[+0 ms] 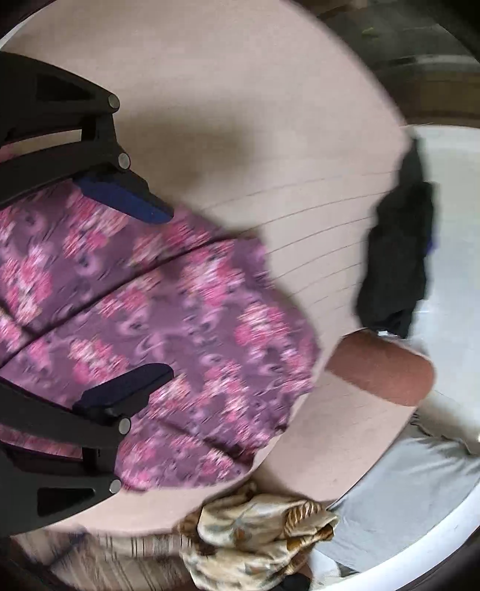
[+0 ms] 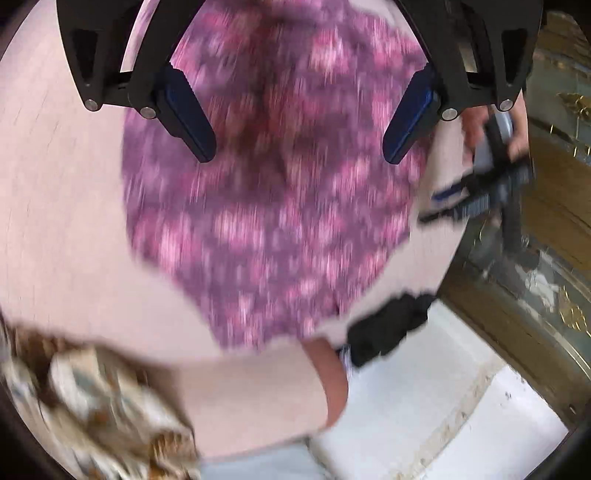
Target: Fold small clothes
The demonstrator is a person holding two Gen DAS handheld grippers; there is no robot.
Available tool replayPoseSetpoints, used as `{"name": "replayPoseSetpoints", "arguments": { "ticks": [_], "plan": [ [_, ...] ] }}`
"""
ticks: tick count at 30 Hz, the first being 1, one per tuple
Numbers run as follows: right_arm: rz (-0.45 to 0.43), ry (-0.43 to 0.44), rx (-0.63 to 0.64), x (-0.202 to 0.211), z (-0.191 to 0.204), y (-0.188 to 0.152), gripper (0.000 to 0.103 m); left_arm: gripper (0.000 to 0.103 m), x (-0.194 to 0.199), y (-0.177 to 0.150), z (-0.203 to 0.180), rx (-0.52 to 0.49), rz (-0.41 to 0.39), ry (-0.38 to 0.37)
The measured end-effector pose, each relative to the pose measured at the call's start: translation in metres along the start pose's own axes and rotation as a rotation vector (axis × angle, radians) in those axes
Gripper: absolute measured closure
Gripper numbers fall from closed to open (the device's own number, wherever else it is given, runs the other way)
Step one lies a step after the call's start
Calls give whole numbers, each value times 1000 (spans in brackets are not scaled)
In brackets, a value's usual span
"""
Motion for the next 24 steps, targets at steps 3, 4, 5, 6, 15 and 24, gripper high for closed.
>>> {"name": "replayPoseSetpoints", "arguments": {
  "ticks": [3,4,5,6,15,24],
  "plan": [
    [-68,-79,0,-6,-12,30,8,24,18,7,-10,-63,-132,52],
    [-100,-94,-1,-6,-13,37,8,21,22,7,-13,-78,-152,56],
    [-137,-102,-3,-3,-11,40,8,20,26,7,-18,-101,-177,65],
    [-165,-115,2,-3,-11,41,8,20,30,7,-22,-124,-200,74],
    [-138,-167,86,-11,-10,32,9,19,38,-5,-39,-212,-241,87],
    [-132,-207,145,4,6,35,12,19,57,4,-49,-223,-285,77]
  ]
}}
Point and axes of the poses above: each gripper's, at about its wrist camera, not at the fingertips, and x roughly against the way its jaws point, z to its left, y to its top, the point moved 9 cm from there along -x, roughly the way its jaws point, and after that the axes turned 15 degrees about x, right-handed, at the moved point
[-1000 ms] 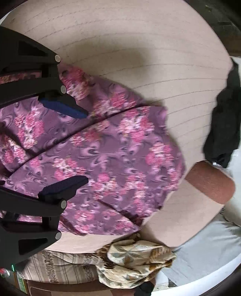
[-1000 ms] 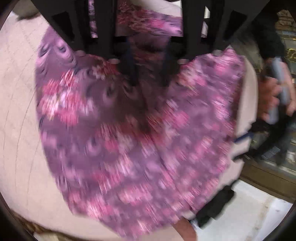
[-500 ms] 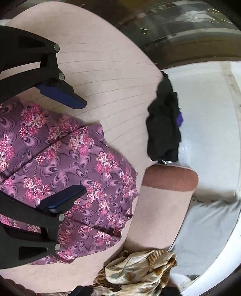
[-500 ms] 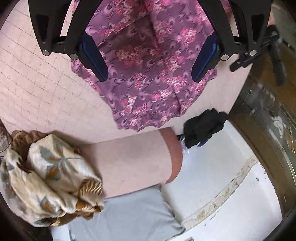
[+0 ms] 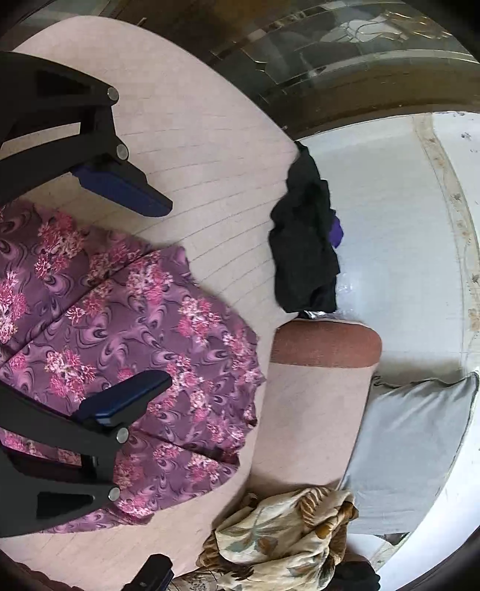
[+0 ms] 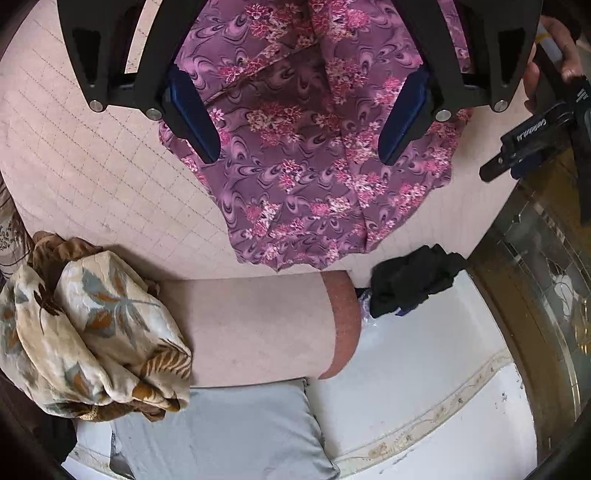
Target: Fold small clothes
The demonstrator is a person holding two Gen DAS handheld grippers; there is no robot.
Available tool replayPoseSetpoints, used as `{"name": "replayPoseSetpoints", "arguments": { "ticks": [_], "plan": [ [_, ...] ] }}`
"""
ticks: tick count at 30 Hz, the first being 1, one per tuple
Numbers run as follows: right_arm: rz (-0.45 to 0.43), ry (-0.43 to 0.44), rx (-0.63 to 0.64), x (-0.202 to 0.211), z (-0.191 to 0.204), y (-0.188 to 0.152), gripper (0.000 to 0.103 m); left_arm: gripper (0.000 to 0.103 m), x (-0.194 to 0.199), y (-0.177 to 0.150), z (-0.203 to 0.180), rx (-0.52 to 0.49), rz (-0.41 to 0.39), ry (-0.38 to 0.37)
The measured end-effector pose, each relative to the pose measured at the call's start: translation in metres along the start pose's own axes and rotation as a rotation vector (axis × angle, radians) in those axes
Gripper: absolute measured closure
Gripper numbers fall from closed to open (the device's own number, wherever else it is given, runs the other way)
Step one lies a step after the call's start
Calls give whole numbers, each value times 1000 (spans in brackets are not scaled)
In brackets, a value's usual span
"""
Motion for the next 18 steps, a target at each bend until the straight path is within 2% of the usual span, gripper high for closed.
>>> {"name": "replayPoseSetpoints", "arguments": {
  "ticks": [6,10,14,18],
  "plan": [
    [-49,5,-15,28,1,19,12,19,15,13,-9,32,31,-42],
    [-47,23,-15,26,-7,30,12,19,2,24,-19,16,100,-83],
    [20,55,-35,-13,-38,35,12,19,-45,37,-19,35,201,-89],
    [150,123,-167,-95,-86,33,12,19,-121,54,-22,-5,241,-21]
  ]
}}
Point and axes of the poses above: each gripper's, at about its wrist camera, not at the fingertips, and x roughly against the way its jaws point, z to its left, y to its top, the point moved 9 cm from there along -x, roughly the way its jaws point, and after that the axes turned 15 degrees about x, right-handed, at the moved point
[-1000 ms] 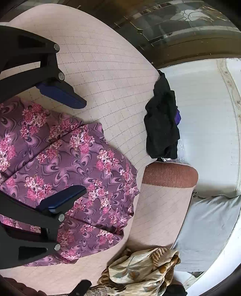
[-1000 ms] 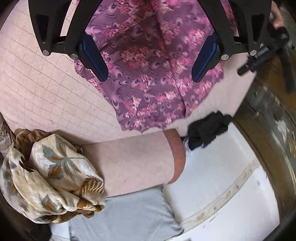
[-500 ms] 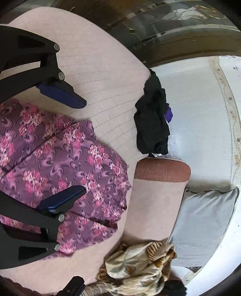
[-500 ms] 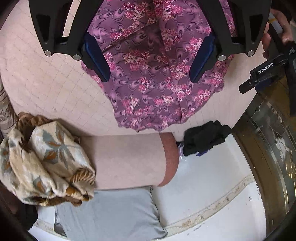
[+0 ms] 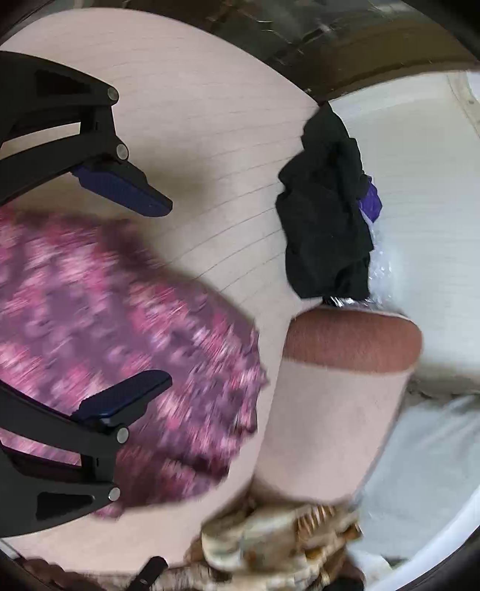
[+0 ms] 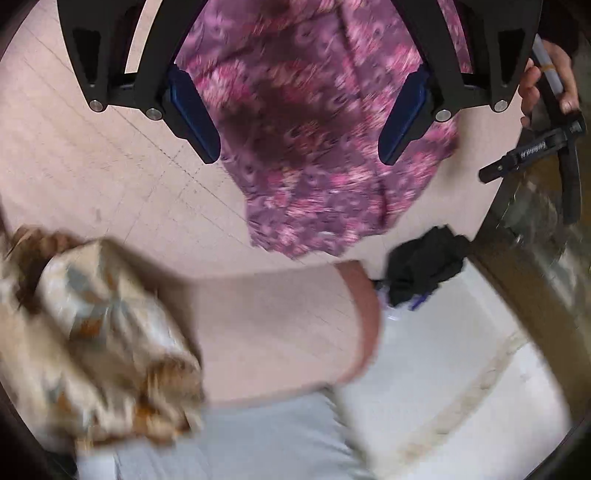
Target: Fold small clothes
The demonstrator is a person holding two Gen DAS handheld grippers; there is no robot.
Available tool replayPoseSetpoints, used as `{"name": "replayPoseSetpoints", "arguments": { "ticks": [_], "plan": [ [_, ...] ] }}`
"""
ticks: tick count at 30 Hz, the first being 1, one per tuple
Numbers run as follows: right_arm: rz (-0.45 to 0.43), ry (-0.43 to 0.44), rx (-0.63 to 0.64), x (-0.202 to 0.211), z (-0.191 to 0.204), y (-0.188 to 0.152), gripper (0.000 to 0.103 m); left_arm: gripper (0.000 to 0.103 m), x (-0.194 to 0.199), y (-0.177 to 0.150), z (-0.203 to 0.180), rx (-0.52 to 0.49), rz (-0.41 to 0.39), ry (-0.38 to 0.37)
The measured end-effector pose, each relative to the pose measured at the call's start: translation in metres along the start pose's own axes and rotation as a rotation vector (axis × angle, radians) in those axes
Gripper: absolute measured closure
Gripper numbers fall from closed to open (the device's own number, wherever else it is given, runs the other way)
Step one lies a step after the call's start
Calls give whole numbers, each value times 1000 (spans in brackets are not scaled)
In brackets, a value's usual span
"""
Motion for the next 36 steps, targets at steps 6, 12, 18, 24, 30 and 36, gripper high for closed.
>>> {"name": "replayPoseSetpoints", "arguments": {
  "ticks": [6,12,18,24,30,36],
  "plan": [
    [149,143,-90,-118,-35,35,21,19,-107,33,-4,100,209,-85],
    [195,84,-123,-166,-60,31,64,51,-163,26,-17,154,333,-87],
    [175,103,-149,-148,-75,28,92,98,-143,32,-30,130,287,-104],
    [-59,185,-16,-8,-17,26,92,98,39,30,-5,118,56,-342],
    [-176,206,58,134,54,-82,91,97,164,-79,67,85,-28,-374],
    [15,63,-45,100,77,-226,86,94,113,-236,118,181,176,-228]
  ]
}}
Point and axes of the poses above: each gripper's, at about its wrist camera, not at the fingertips, and x roughly against the way its jaws point, z to its left, y to its top, the point moved 9 cm from there along -x, roughly the way its jaws point, and after that the axes turned 15 degrees about x, right-handed, at the moved point
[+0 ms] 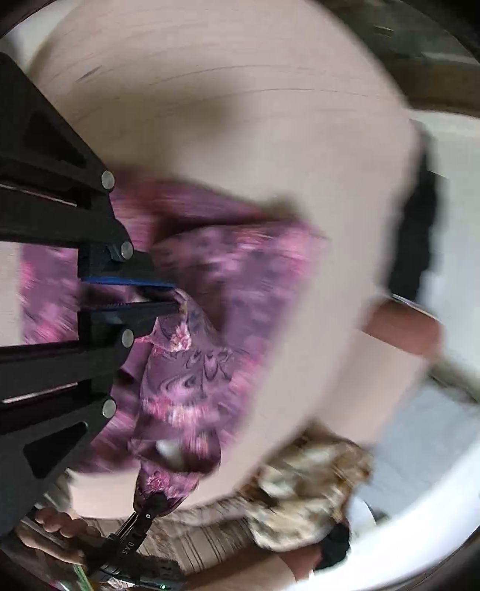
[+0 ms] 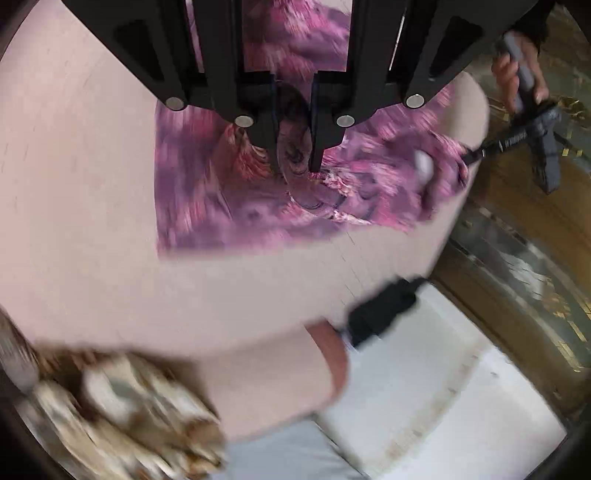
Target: Fold small clothes
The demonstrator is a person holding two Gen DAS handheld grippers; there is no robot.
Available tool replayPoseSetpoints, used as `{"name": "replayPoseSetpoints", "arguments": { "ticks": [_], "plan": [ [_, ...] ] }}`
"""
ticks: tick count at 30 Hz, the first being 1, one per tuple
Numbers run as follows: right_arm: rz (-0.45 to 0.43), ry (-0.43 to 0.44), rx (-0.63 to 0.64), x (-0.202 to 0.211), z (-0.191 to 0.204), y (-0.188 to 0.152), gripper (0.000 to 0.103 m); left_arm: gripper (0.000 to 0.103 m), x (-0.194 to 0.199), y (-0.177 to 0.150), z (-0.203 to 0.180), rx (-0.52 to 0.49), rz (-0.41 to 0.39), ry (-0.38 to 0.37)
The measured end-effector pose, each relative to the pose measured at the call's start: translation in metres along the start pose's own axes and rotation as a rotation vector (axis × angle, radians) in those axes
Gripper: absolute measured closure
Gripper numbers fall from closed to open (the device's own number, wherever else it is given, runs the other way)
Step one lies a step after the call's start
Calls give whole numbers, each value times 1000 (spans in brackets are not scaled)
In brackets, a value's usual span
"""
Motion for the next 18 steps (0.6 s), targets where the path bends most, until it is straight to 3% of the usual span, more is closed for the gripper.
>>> {"name": "replayPoseSetpoints", "arguments": {
  "ticks": [2,3,5,6,7,11,14,17,18],
  "plan": [
    [59,4,-76,-9,-5,-25,80,94,-12,-25,22,34,38,64],
    [51,28,-95,-5,-6,-29,74,91,-7,-30,23,48,41,43],
    [-6,29,-121,19,-10,-32,55,66,16,-35,20,68,18,-36],
    [-41,30,-131,31,-11,-34,39,47,23,-36,22,77,3,-38],
    [-71,38,-151,41,-14,-34,34,42,33,-34,24,95,-15,-50],
    [-118,152,-246,47,-21,-15,34,42,40,-14,16,183,15,-101],
    [-74,176,-227,18,-14,16,40,42,20,20,-7,247,36,-91],
    [14,234,-266,-21,-6,14,56,42,-15,29,-26,195,65,-40],
    [45,264,-277,-28,-1,6,68,50,-25,20,-28,159,90,-19]
  ]
}}
Point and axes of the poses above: each gripper's, at about its wrist camera, not at the fingertips, and x roughly against the way its jaws point, z to its left, y to its top, the point moved 9 cm from there along -x, roughly the way its jaws point, and after that the axes turned 15 degrees about x, right-handed, at the moved point
